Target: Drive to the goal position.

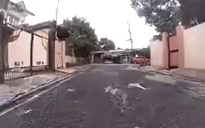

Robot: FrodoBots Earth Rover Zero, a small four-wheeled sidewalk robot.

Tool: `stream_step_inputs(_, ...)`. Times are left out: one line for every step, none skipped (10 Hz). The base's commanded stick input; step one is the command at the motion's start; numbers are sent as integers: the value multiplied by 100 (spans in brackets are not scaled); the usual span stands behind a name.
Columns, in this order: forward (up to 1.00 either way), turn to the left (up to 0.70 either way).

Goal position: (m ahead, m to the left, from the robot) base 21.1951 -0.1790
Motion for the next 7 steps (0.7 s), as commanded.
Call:
stream_step_inputs(100, 0)
stream_step_inputs(100, 0)
stream_step_inputs(100, 0)
stream_step_inputs(100, 0)
stream_step_inputs(100, 0)
stream_step_inputs(100, 0)
stream_step_inputs(100, 0)
